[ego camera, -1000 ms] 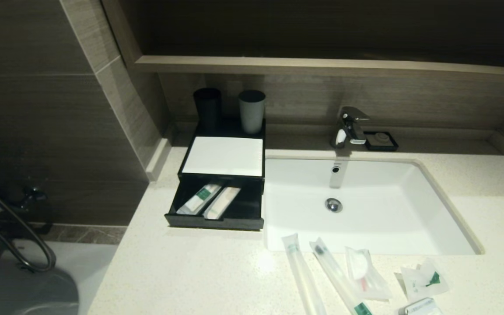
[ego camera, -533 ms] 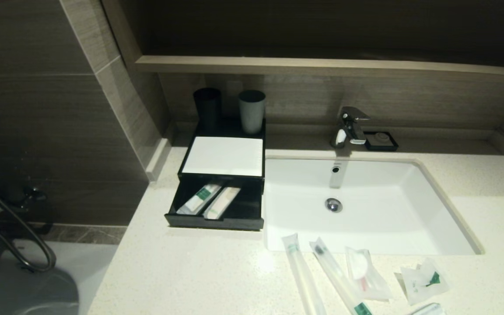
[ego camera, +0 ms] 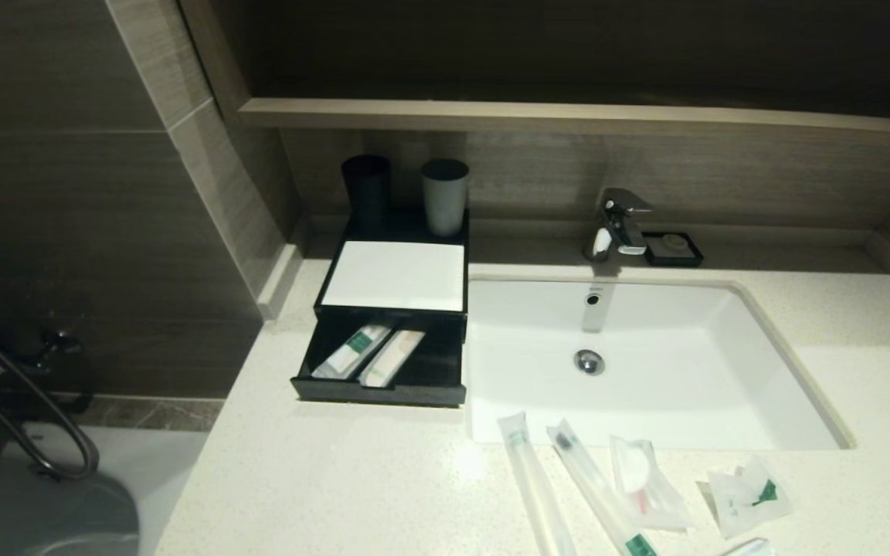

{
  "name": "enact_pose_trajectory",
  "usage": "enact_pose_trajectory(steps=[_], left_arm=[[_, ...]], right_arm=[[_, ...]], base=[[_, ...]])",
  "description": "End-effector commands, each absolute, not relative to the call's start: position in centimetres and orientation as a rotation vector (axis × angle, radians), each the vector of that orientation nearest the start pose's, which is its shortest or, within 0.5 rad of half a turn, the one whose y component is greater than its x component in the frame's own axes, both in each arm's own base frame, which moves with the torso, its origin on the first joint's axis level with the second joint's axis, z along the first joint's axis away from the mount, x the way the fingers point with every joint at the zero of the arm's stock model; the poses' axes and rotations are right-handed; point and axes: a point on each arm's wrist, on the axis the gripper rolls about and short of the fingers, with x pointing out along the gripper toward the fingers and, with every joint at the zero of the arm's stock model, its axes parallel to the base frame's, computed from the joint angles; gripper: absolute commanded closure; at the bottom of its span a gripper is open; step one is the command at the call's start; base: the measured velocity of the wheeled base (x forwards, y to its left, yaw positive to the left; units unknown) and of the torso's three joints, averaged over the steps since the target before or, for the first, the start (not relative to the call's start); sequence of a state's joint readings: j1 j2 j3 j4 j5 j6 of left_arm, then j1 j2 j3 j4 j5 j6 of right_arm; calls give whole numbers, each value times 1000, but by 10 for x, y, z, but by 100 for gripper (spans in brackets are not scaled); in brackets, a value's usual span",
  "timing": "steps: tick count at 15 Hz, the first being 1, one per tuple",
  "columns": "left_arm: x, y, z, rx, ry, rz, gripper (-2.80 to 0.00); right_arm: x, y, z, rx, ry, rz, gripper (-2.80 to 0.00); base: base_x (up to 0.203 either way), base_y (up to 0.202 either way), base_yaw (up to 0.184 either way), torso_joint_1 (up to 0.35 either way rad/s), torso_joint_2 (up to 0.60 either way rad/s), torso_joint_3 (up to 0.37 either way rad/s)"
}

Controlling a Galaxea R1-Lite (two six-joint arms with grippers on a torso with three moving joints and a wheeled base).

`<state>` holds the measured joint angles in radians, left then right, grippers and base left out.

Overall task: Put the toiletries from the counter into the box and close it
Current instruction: Pick up the bathroom toiletry

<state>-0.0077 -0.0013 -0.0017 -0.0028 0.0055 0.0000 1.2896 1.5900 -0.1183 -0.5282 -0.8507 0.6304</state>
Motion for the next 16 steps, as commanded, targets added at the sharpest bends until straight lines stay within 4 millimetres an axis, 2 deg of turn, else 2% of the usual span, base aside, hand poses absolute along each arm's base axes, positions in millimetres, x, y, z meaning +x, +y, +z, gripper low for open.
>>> enact_pose_trajectory(steps=[1,5,8,16], left_arm=[[-23,0,76,0,-6,-2,0],[-23,0,76,0,-6,-2,0],[-23,0,76,0,-6,-2,0],[-23,0,76,0,-6,-2,0]], right_arm=[[59,144,52,-240,553,229,-280],[60,145,52,-229,557,224,-280],[68,143,49,-231,571,171,-280],[68,144,49,-227,577,180,-280]], base=[[0,0,0,0,0,0],[0,0,0,0,0,0],[0,0,0,0,0,0],[0,0,0,0,0,0]])
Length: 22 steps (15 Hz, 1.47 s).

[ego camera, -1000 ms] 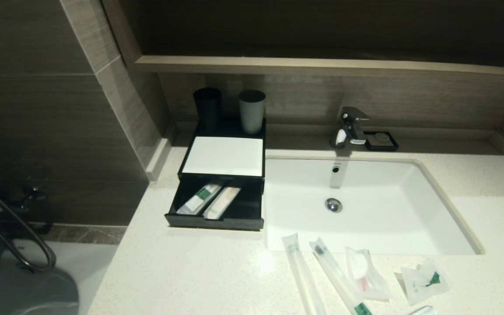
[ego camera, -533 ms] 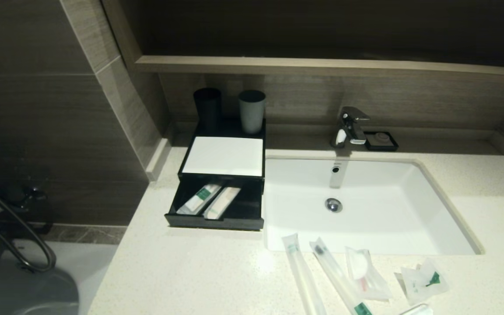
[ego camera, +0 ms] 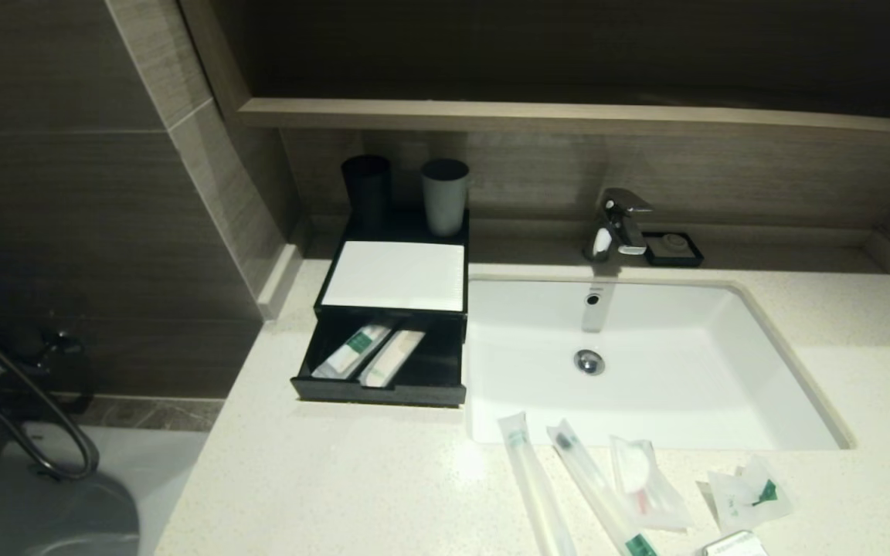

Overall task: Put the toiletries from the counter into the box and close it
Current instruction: Pick up the bathroom toiletry

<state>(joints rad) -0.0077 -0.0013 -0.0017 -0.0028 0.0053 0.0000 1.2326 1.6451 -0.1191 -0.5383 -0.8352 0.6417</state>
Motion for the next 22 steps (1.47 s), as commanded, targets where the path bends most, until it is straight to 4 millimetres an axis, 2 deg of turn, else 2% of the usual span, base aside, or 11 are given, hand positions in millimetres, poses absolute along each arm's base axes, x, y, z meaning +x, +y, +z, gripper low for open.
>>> enact_pose_trajectory(steps=[1,7,8,22], left_arm=[[-23,0,76,0,-5,-2,0],[-23,0,76,0,-6,-2,0],[-23,0,76,0,-6,-2,0],[-23,0,76,0,-6,-2,0]], right_arm=[[68,144,49,-226,581,183,-280],[68,144,47,-232,595,191,-280],[68,145,47,-234,597,191,0],[68,144,50,-220,591,201,0]], base=[[0,0,0,0,0,0],[0,0,0,0,0,0],[0,0,0,0,0,0],[0,0,0,0,0,0]])
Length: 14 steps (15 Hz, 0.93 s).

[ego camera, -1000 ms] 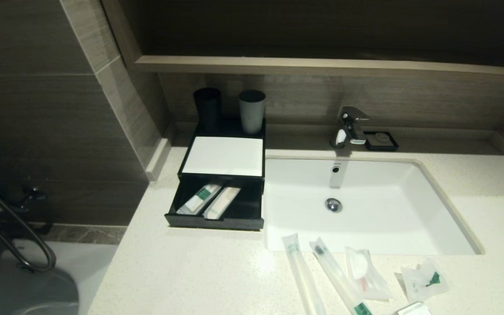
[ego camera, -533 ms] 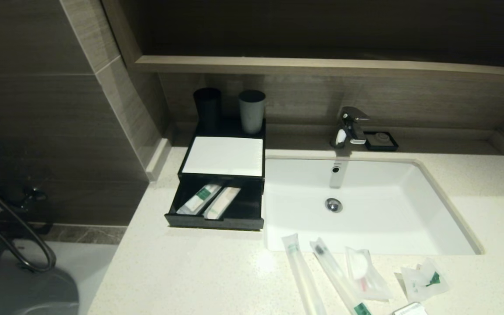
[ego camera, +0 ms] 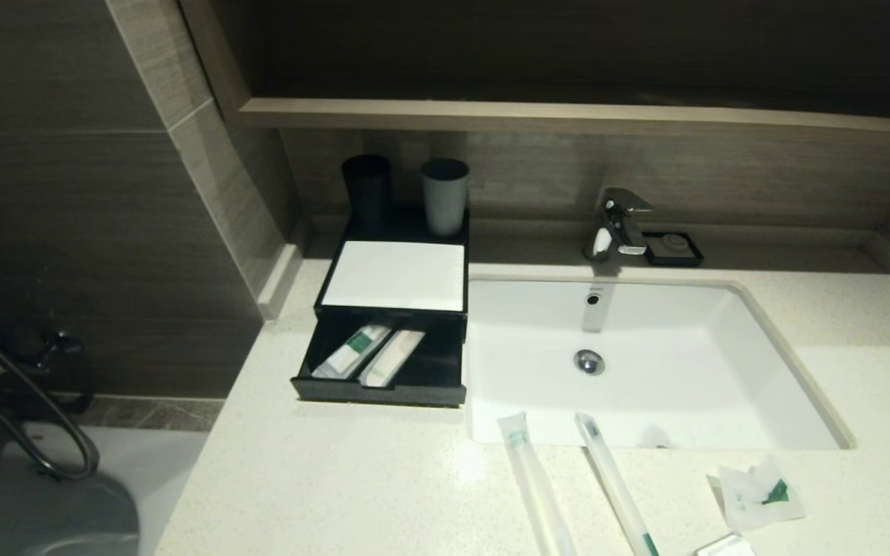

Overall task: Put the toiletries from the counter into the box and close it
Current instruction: Pick up the bathroom toiletry

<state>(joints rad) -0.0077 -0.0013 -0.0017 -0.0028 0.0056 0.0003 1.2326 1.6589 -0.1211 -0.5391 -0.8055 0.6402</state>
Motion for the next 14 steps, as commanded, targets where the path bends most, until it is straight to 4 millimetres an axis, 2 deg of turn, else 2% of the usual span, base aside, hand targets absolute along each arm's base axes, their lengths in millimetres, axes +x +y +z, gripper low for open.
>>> enact_pose_trajectory(steps=[1,6,9,11,14], left_arm=[[-23,0,76,0,-6,-2,0],[-23,0,76,0,-6,-2,0],[-23,0,76,0,-6,-2,0],[-23,0,76,0,-6,-2,0],[-23,0,76,0,-6,-2,0]], right_arm=[[68,144,53,-206,582,206,0],[66,138,78,-116,503,256,0],[65,136,104,-50,426,307,0],[66,139,122,-31,376,343,0],[69,148,134,-15,368,354,0]], base=[[0,0,0,0,0,0],[0,0,0,0,0,0],[0,0,0,0,0,0],[0,0,0,0,0,0],[0,0,0,0,0,0]])
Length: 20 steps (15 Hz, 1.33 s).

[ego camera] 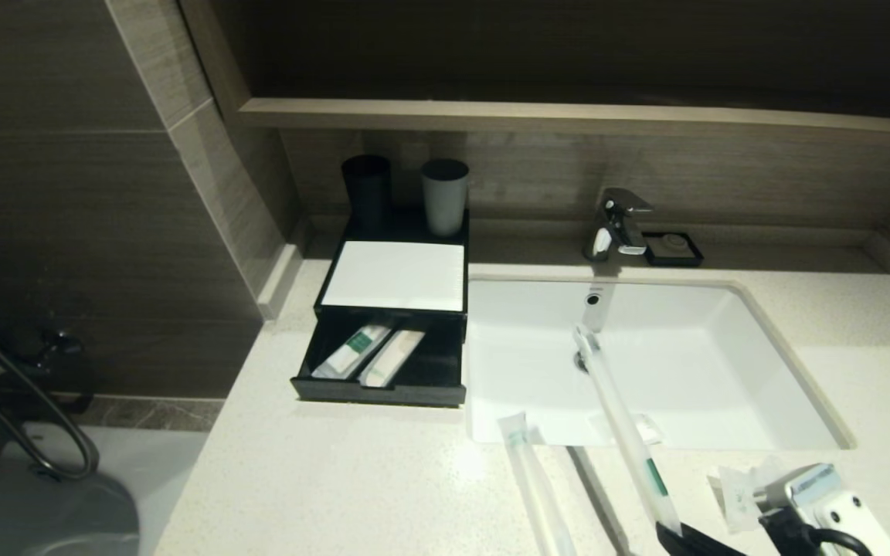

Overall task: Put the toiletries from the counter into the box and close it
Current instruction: Pick up the bathroom toiletry, then place the bathroom toiletry into the drawer

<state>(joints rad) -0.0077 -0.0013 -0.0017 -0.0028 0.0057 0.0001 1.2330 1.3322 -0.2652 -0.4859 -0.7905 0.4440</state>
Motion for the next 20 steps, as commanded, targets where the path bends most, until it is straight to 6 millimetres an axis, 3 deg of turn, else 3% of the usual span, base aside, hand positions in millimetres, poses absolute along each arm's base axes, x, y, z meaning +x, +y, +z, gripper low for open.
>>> enact_pose_trajectory(steps=[1,7,16,20], left_arm=[[-23,0,76,0,-6,-2,0],[-23,0,76,0,-6,-2,0],[-23,0,76,0,-6,-2,0],[-23,0,76,0,-6,-2,0]], right_arm=[[72,152,141,0,365,360,0],[113,168,191,83,444,394,0],[171,210,231,180,532,537,0],[183,210,246,194,616,582,0]], base=[[0,0,0,0,0,0],[0,0,0,0,0,0],[0,0,0,0,0,0],[0,0,0,0,0,0]])
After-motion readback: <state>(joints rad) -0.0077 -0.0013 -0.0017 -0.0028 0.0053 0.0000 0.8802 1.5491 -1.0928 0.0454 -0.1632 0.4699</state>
